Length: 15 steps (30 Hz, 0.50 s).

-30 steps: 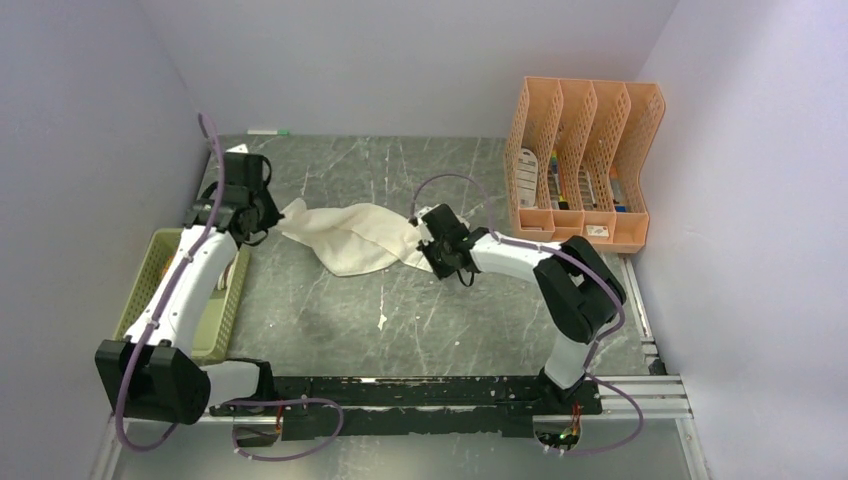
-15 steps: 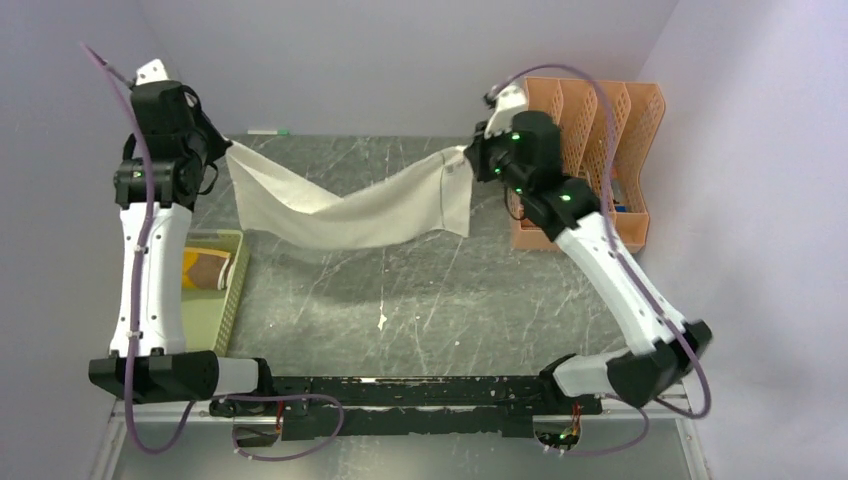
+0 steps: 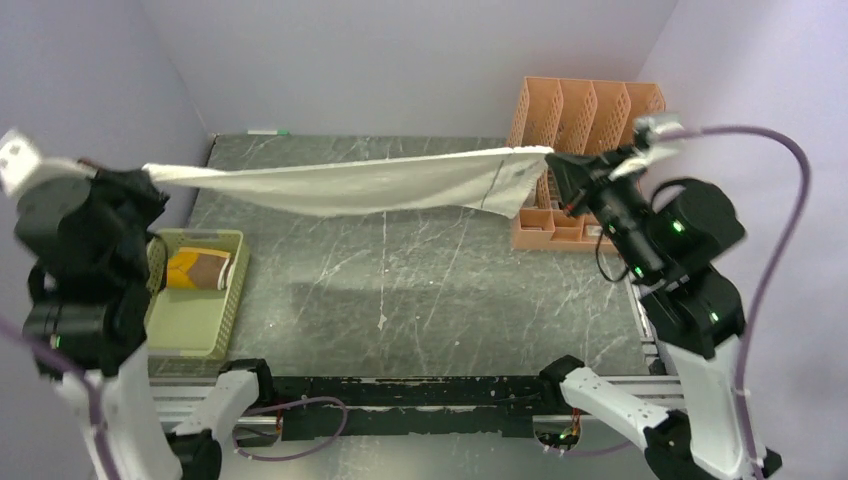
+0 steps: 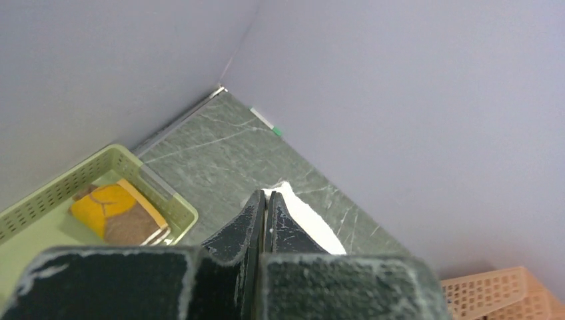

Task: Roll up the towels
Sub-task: Flatten out the towel at the center of the board.

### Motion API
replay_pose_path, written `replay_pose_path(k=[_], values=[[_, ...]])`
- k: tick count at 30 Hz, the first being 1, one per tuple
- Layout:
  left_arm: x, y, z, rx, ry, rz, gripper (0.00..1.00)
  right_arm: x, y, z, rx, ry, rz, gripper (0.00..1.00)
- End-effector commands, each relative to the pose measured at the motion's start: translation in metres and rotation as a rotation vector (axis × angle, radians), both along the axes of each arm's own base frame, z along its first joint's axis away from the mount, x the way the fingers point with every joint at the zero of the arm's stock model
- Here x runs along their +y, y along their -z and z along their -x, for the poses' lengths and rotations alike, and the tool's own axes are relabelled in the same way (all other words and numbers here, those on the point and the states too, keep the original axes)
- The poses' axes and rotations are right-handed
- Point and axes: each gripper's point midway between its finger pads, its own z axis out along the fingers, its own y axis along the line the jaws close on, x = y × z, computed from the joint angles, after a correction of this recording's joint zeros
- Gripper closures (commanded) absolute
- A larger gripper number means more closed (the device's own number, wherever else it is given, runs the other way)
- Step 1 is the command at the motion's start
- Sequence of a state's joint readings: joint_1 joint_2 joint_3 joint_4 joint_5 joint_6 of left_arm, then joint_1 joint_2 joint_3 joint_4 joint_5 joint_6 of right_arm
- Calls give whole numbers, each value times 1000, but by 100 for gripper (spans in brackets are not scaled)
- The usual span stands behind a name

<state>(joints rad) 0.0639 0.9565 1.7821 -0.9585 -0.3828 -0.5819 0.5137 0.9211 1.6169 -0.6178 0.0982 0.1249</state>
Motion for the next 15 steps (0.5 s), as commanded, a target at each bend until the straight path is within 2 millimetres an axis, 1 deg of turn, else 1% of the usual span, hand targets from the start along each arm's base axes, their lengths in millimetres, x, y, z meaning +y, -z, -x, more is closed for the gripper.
replay_pose_path(k=[1, 3, 5, 6, 8, 11, 13, 15], values=[[10, 19, 48, -8, -110, 79, 93, -21, 7, 31, -1, 21, -42, 100], [9, 19, 65, -38, -115, 100, 93, -22, 12, 38, -1, 8, -54, 100], [9, 20, 72, -44, -120, 108, 93, -20, 21, 35, 24, 6, -38, 100], [9, 21, 72, -38, -121, 110, 93, -18, 26, 33, 37, 4, -30, 100], [8, 23, 67, -27, -113, 112, 93, -13, 31, 27, 47, -3, -20, 100], [5, 34, 51, 7, -97, 120, 93, -6, 34, 16, 37, -8, -22, 100], [5, 52, 38, 45, -93, 127, 93, -2, 43, 4, 54, 4, -3, 100], [5, 71, 24, 84, -91, 131, 93, 2, 56, -9, 82, 19, 22, 100]])
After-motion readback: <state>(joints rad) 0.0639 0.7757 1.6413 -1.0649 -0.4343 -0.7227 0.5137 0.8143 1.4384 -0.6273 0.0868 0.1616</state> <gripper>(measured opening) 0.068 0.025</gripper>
